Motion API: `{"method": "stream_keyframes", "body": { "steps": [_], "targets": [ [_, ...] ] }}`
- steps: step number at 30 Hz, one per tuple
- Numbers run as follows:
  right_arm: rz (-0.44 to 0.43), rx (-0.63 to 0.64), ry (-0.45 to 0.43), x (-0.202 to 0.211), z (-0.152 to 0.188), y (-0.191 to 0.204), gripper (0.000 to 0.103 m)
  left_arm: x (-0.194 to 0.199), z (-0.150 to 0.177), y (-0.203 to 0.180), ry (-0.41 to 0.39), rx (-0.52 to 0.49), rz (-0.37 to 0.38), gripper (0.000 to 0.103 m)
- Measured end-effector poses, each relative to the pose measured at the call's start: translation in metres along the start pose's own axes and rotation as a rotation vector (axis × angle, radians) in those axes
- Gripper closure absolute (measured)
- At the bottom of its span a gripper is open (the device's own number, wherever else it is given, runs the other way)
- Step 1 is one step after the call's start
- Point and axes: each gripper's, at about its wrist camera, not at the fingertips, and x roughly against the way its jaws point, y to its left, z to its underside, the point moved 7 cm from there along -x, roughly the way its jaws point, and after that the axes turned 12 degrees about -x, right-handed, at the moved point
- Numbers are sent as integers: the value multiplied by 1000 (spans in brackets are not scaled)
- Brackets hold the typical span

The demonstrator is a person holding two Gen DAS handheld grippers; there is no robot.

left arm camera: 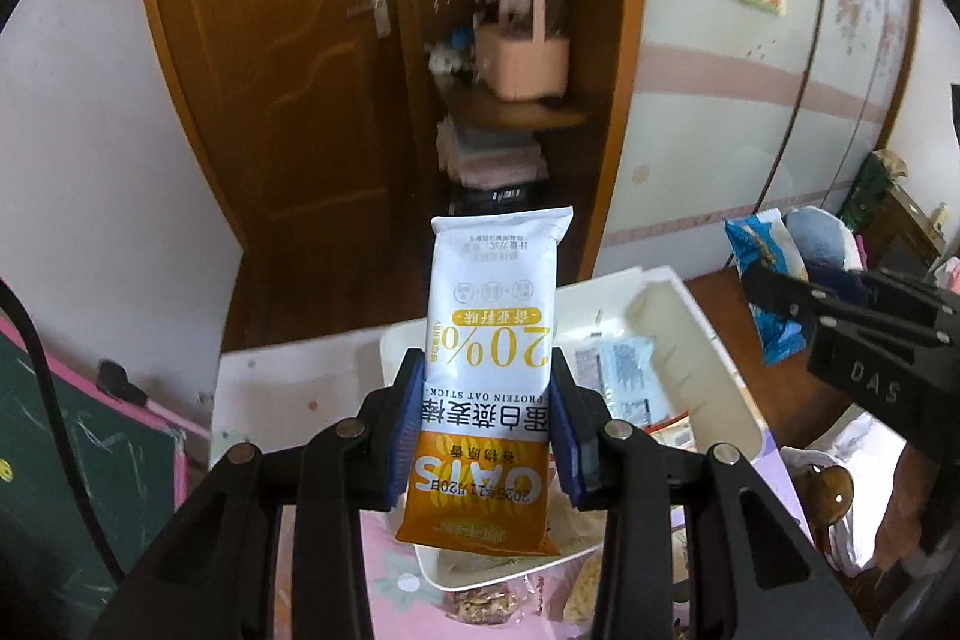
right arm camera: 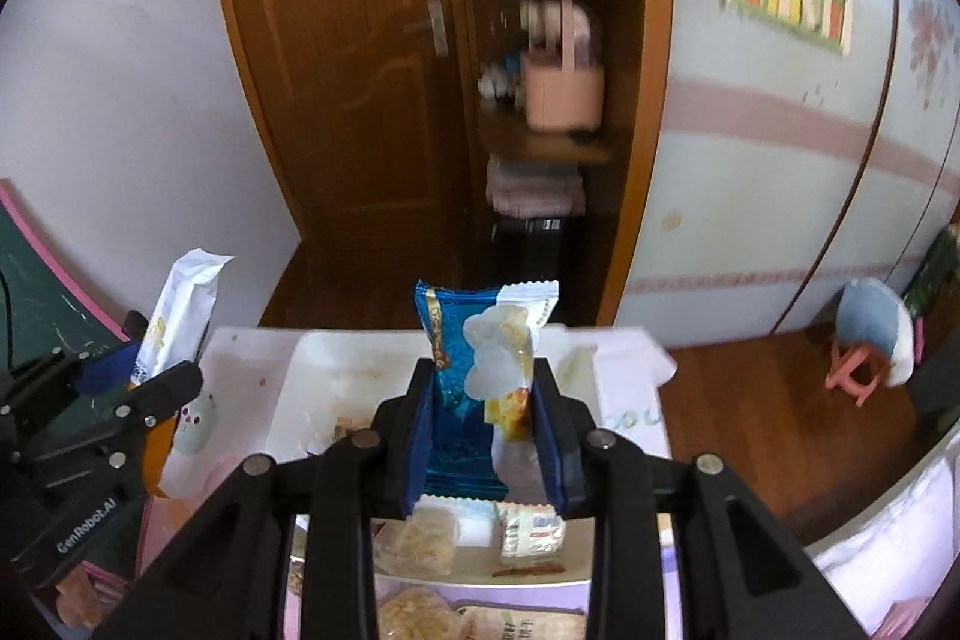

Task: Organize snacks
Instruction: 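Carry both packs over the white bin and open both tools to release, then withdraw both tools from the bin toward the remaining snacks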

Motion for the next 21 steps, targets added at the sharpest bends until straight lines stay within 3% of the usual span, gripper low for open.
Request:
{"method": "stream_keyframes", "body": {
  "steps": [6, 7, 8, 10, 13, 21],
  "targets": [
    [-27, -33, 97, -40, 12, 1, 71, -39, 7, -1, 60, 20, 7, 63],
    [-37, -42, 111, -45, 14, 1, 70, -43, 8, -2, 65, 25, 16, 55],
    [-42, -53, 117, -48, 16, 1, 70, -44, 10, -3, 69, 30, 28, 39],
    [-51, -59, 122, -48, 19, 2, 64, -44, 12, -2, 60, 51, 37, 27],
    [-49, -45, 111, -42, 21, 3, 57, -38, 15, -3, 43, 49, 47, 27],
    [-50, -6, 107, -18, 31, -3, 57, -9, 26, 1, 28, 36, 37, 26]
  ]
}}
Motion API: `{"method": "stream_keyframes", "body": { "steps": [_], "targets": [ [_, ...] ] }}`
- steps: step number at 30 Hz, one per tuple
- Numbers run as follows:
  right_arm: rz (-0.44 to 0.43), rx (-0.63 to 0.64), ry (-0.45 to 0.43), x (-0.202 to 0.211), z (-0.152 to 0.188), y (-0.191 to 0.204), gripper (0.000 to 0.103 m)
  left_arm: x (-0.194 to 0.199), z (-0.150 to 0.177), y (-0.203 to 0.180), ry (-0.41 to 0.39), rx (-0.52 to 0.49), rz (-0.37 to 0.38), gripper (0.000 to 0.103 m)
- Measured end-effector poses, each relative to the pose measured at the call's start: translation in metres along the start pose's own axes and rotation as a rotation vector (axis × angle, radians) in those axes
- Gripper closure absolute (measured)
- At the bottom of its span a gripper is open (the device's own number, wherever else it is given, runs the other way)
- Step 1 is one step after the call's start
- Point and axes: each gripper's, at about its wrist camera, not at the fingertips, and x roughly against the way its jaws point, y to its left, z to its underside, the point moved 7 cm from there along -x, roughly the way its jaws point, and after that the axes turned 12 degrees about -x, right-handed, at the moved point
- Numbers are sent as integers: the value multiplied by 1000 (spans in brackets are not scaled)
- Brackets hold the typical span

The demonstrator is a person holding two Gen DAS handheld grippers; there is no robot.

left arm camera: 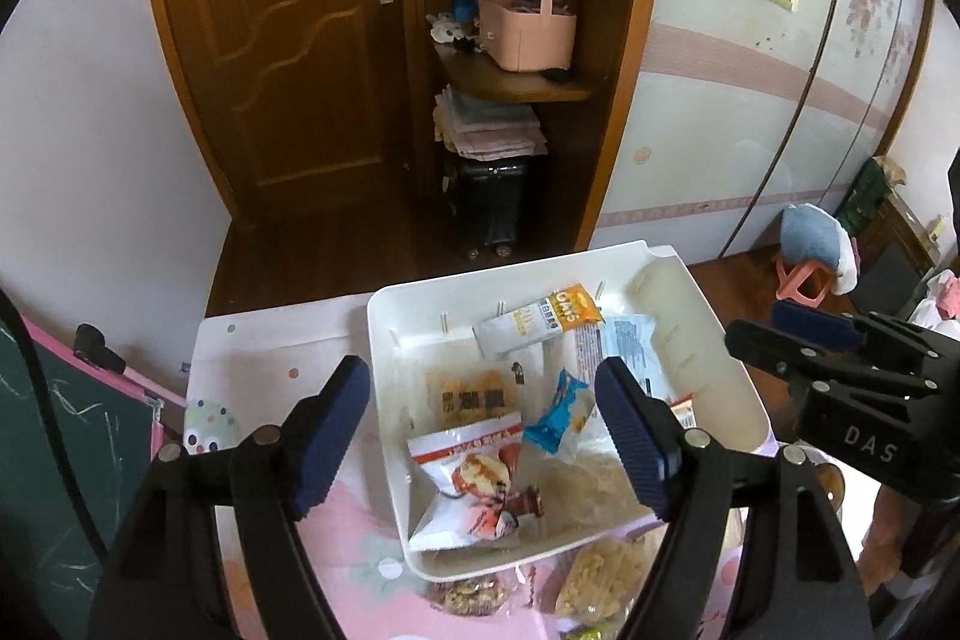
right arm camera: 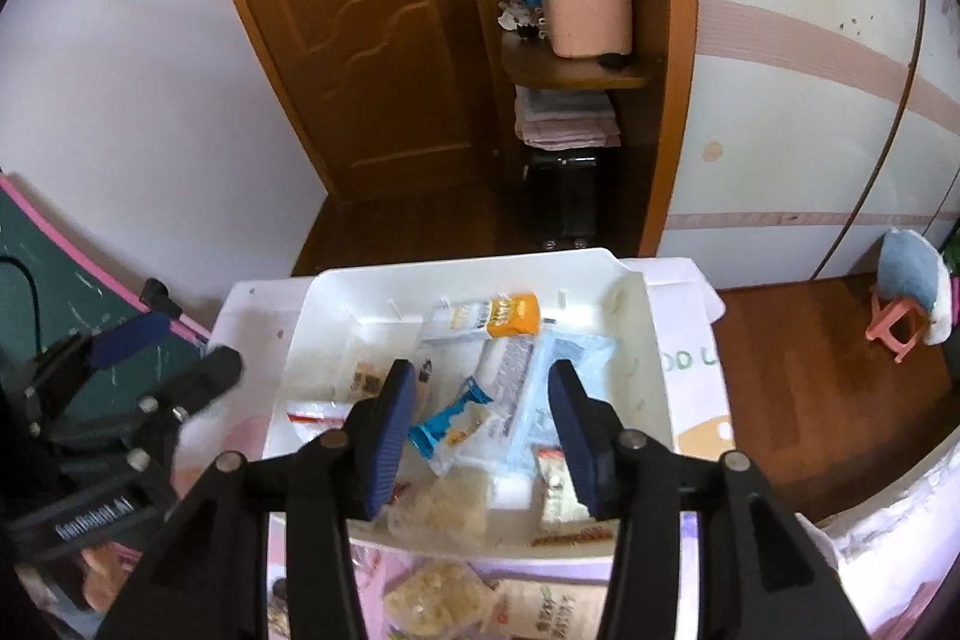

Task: Organize snacks
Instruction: 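Withdraw both tools from the bin toward the remaining snacks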

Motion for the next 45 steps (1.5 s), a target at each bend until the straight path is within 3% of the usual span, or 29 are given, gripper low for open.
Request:
{"method": "stream_keyframes", "body": {
  "steps": [7, 16, 25, 36, 45],
  "targets": [
    [34, 28, -6, 37, 26, -8, 57, 45, 19, 5, -27, -6, -11, 24],
    [10, 35, -18, 83, 65, -12, 57, 101, 53, 16, -64, -7, -22, 22],
    [7, 106, -28, 112, 106, 0, 57, 132, 93, 10, -78, -11, 19, 21],
    [36, 110, 27, 96, 175, -13, 53, 125, 162, -11, -50, -34, 50, 20],
    [65, -19, 184, 42, 236, -53, 53, 74, 228, -5, 41, 92, 66, 20]
  ]
}}
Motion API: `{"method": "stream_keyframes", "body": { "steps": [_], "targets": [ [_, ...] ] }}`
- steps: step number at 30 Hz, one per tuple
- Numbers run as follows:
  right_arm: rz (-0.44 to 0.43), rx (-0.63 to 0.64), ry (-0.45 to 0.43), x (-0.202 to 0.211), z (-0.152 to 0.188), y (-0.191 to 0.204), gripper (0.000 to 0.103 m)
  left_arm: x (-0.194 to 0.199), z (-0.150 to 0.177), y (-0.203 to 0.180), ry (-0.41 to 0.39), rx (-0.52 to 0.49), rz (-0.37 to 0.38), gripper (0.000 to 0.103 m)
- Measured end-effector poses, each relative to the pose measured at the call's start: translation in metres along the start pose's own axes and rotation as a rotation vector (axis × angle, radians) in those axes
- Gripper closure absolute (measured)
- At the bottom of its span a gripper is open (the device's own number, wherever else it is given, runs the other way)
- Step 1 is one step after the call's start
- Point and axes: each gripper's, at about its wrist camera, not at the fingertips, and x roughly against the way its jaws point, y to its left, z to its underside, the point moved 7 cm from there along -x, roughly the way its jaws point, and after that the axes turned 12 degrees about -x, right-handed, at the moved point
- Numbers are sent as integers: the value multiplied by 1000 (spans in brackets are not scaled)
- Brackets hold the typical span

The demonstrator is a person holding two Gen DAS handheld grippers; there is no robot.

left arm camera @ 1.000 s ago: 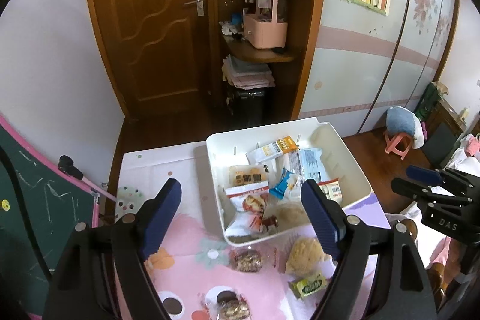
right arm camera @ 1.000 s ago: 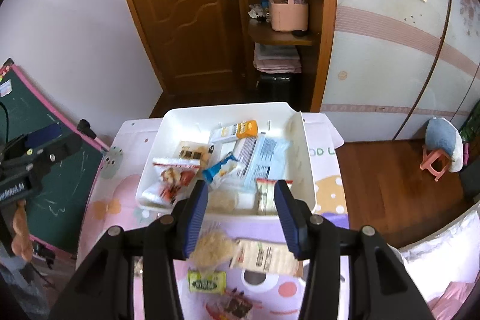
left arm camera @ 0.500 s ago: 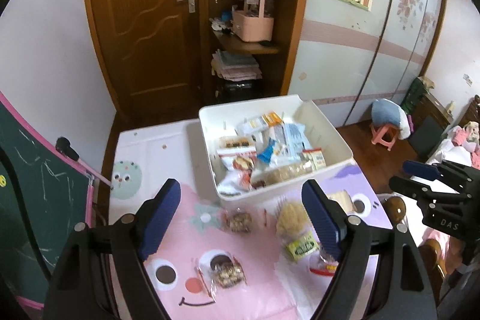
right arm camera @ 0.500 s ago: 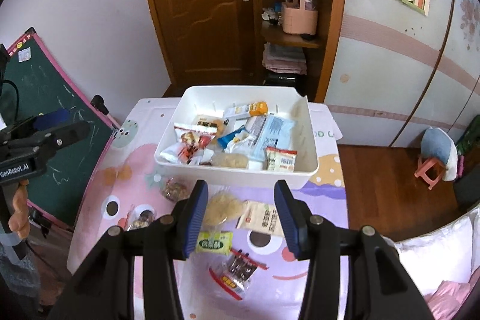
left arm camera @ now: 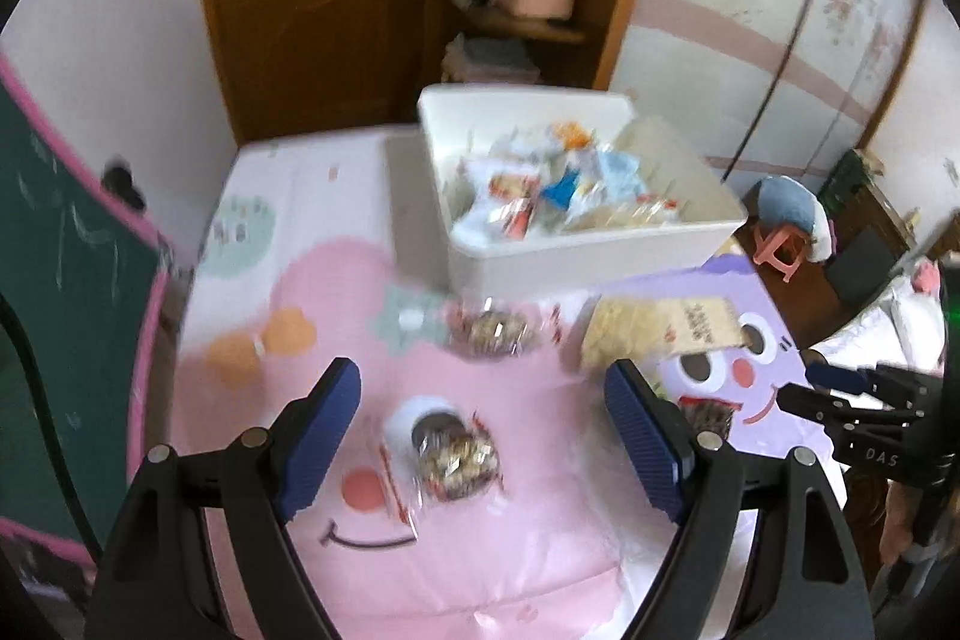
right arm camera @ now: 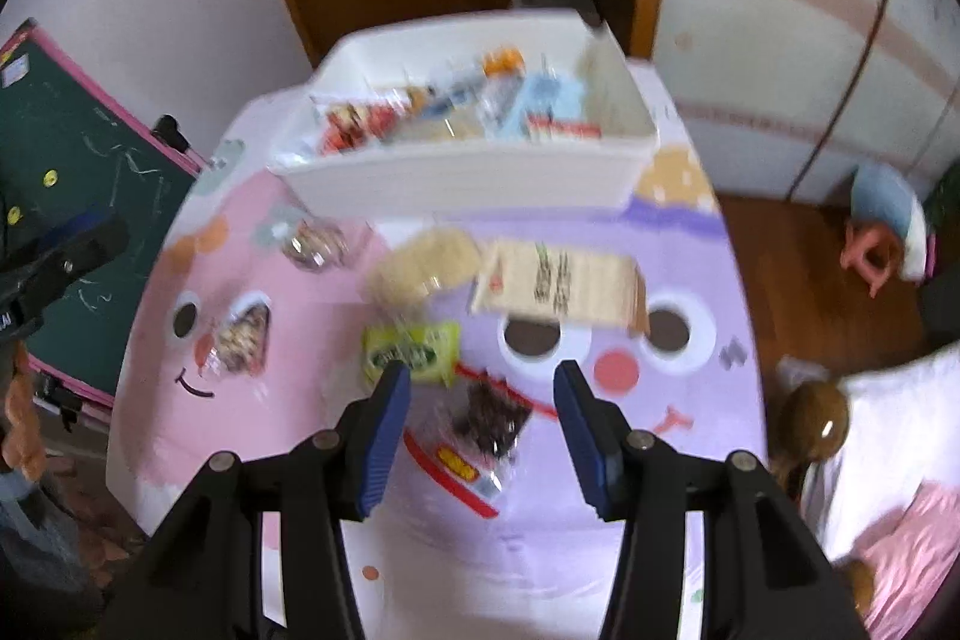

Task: Organize snacks
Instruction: 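Withdraw both tools from the bin toward the remaining snacks, then grasp clear bag of nut cookies with left tool while right tool grasps red-labelled chocolate pack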

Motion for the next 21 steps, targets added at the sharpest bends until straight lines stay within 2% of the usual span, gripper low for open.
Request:
{"method": "stream_keyframes", "body": {
  "steps": [5, 11, 21],
  "targets": [
    [-8, -97, 91, -35, 19, -21, 53, -39, 36, 14, 89, 102, 25, 20],
    [-21, -139, 166, -68, 37, -19, 53, -73, 64, 21, 162, 164, 37, 20],
    [-17, -157, 169, -93, 29, -15, 53, -111, 84, 22, 237, 205, 39, 20]
  ]
}}
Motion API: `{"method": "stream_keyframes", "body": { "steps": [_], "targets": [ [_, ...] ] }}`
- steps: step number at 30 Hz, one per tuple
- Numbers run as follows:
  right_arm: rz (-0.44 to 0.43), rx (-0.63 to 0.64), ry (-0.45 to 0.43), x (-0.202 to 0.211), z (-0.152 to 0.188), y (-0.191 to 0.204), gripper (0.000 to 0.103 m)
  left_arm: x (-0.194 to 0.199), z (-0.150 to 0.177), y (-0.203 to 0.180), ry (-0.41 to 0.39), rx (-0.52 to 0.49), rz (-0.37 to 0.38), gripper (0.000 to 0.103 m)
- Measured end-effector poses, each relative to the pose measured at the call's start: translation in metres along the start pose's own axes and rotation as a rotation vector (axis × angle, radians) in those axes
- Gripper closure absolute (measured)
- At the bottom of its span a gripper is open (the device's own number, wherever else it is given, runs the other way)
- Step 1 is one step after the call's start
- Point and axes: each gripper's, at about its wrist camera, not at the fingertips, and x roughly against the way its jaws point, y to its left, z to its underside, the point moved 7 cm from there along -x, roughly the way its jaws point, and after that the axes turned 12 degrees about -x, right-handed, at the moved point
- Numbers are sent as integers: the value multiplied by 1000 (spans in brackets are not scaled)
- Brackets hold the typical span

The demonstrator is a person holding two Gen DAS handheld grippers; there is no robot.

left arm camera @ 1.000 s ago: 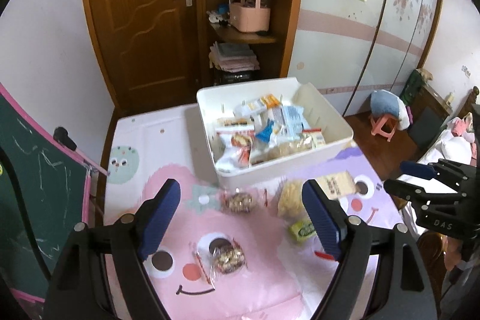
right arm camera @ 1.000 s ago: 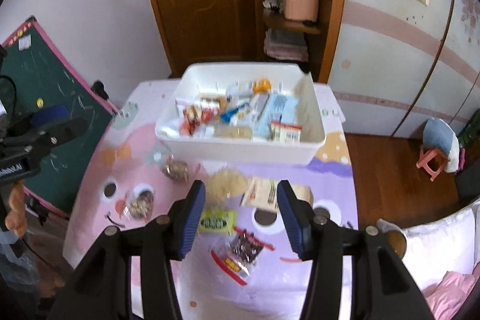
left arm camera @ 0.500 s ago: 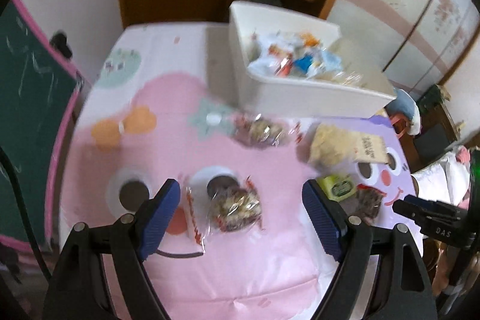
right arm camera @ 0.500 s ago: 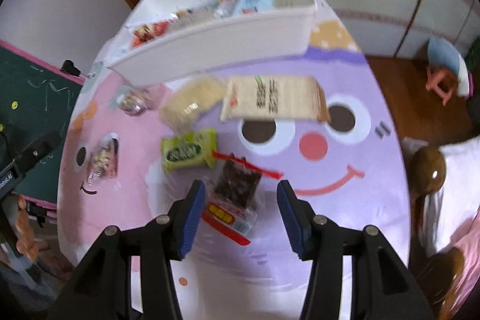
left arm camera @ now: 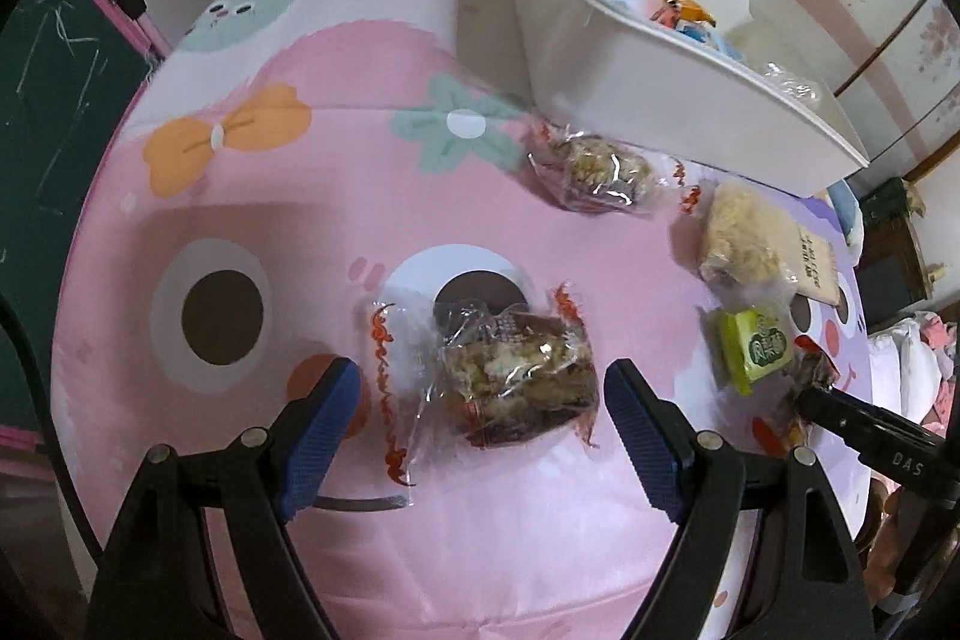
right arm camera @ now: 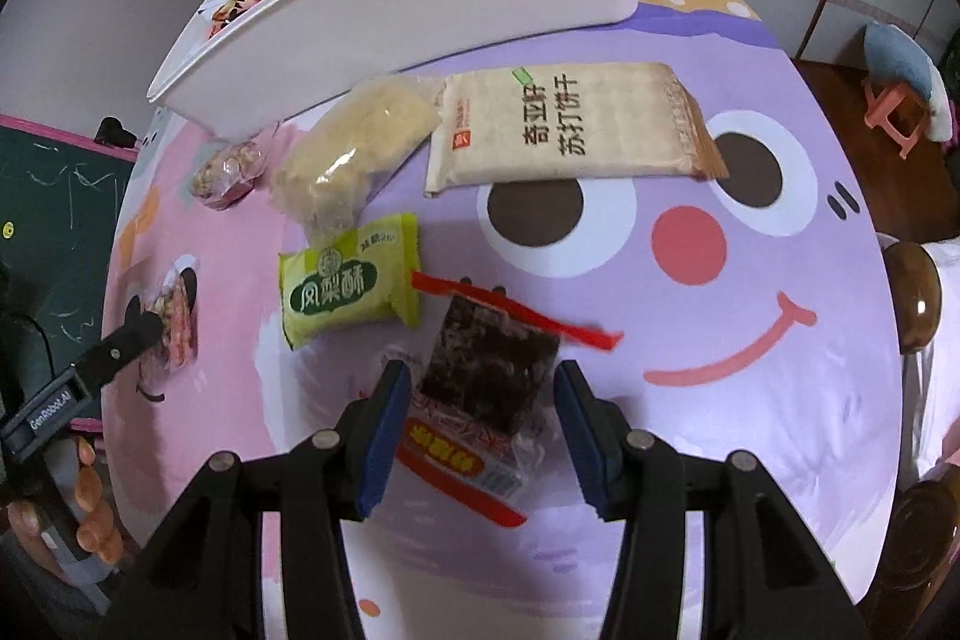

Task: Organize snacks
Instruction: 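Grasp clear bag of nut cookies with left tool while right tool grasps red-labelled chocolate pack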

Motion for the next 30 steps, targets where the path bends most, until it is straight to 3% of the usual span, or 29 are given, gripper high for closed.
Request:
{"method": "stream_keyframes", "body": {
  "steps": [8, 14, 24, 27, 30],
  "targets": [
    [-53, -59, 16, -3, -8, -2, 50, -13, -8, -6, 11, 6, 17, 20],
    [-98, -117, 18, -3, -12, -5, 50, -21, -12, -16, 27, -24, -15, 20],
    [74, 0, -77, -9, -8, 12, 50, -30, -15, -29, 43, -80, -105, 20],
    [133, 56, -105, -10, -5, 14, 60, -31, -13, -34, 37, -103, -126, 20],
    [130, 73, -115, -8, -3, 11, 61, -30, -12, -39, 26, -129, -153, 28]
  ]
}}
